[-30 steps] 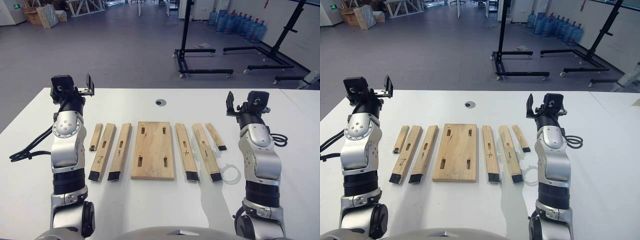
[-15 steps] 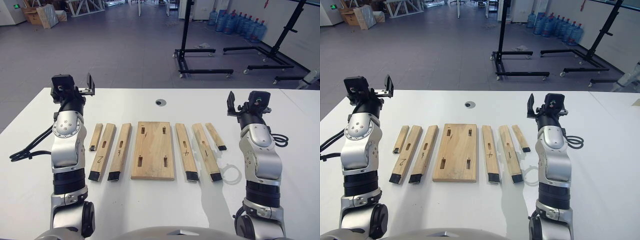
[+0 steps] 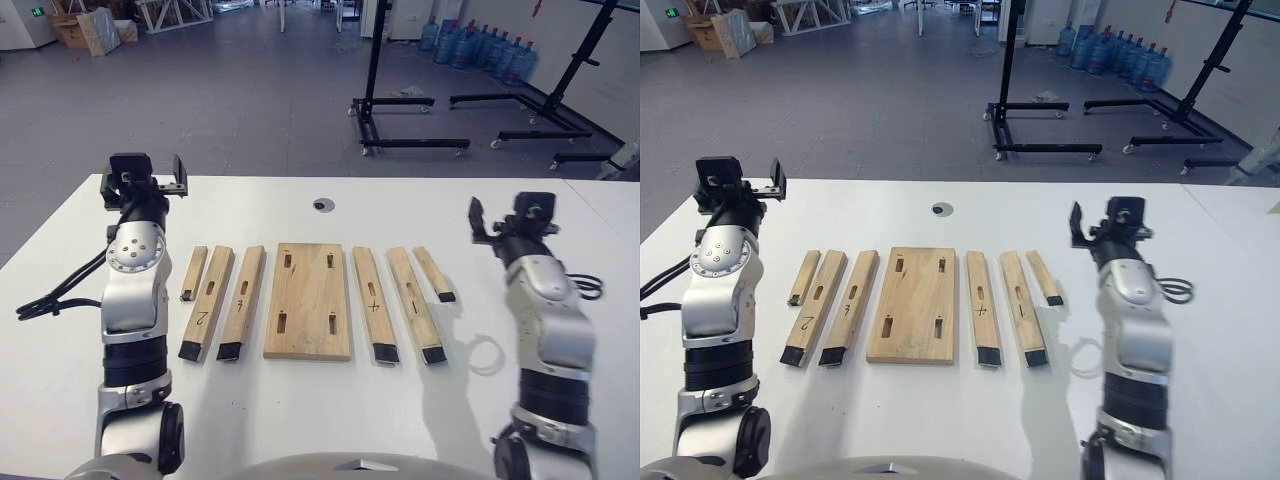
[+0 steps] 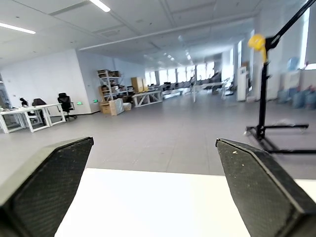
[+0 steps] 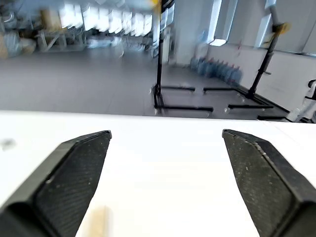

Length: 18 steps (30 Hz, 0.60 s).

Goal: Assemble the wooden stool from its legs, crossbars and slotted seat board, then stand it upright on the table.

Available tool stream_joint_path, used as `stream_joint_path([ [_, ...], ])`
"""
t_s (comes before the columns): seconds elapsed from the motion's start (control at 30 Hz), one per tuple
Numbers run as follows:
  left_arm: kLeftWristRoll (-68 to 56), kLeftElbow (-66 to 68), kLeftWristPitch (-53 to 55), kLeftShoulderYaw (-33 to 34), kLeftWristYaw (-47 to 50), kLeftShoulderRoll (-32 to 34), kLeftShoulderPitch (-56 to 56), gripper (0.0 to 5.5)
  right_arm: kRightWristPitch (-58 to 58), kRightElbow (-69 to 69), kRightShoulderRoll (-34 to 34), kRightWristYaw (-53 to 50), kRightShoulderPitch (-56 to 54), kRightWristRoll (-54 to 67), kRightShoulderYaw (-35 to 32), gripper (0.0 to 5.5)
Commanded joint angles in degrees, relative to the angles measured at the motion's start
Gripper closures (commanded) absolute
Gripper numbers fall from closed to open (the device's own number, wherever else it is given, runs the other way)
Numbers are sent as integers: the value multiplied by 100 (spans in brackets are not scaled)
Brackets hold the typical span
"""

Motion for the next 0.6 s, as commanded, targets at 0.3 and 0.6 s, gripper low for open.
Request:
stream_joint_path([
  [0.3, -488, 84, 87, 365, -562, 244, 245, 92, -573, 1752, -108, 1318, 294, 458, 433, 136],
  [0.6, -731, 119, 213, 326, -505, 65, 176, 92, -1590, 3303, 275, 1225, -359, 27, 1040, 136],
])
